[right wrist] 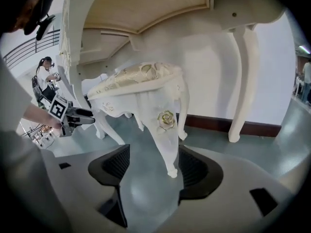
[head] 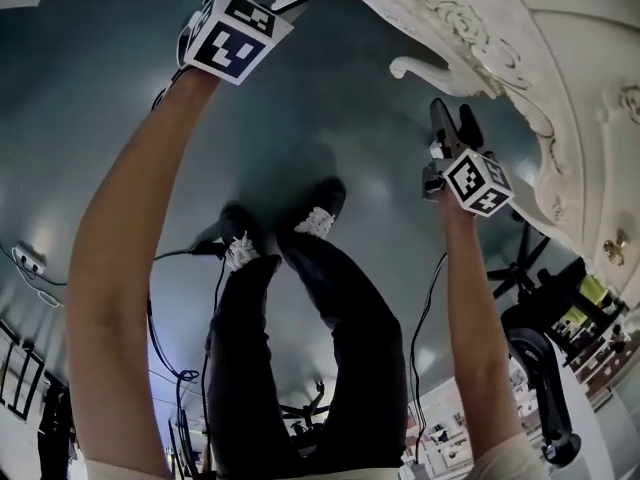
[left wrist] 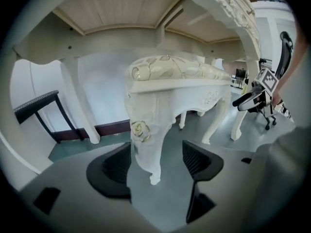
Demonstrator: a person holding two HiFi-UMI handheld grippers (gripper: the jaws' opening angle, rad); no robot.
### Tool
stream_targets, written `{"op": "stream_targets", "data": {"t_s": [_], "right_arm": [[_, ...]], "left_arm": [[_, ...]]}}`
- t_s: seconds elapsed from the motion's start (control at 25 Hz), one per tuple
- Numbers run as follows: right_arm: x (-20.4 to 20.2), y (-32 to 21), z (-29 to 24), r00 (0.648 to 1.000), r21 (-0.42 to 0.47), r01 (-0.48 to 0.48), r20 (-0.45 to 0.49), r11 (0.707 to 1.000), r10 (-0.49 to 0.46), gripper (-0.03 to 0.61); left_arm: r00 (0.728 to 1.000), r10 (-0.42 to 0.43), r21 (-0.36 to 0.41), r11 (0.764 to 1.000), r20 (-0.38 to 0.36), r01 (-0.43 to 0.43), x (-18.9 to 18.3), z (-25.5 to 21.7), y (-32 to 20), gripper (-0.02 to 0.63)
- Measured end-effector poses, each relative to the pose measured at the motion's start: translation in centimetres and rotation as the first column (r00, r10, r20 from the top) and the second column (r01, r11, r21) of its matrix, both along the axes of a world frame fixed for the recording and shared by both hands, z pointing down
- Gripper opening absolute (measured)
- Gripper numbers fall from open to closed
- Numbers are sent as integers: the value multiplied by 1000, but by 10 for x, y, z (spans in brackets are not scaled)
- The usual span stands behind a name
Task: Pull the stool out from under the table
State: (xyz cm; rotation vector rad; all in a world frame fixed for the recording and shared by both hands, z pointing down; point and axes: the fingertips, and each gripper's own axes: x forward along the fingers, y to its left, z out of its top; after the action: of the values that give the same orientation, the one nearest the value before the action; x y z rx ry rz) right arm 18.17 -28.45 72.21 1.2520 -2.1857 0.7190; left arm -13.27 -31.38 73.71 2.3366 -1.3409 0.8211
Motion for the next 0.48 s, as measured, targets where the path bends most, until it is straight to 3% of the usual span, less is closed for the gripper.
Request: {"op": "stream_targets", "data": {"t_s": [0.12,0.28,0.48], "right_arm": [[-5,-16,3,1000,3,15,-22,1000,-15,299],[-6,-37,12,997,-3,18,-76,1000,-18,304],[-6,-58,22,982,-3,32,-186,999,-32,302]], "left_arm": [[1000,-10,11,1000,-11,10,4,1,-19,350],[992,-113,66,992,46,110,-15,-13,-42,354],[993,-60,51,997,99,55,-6,-9,-53,343]]}}
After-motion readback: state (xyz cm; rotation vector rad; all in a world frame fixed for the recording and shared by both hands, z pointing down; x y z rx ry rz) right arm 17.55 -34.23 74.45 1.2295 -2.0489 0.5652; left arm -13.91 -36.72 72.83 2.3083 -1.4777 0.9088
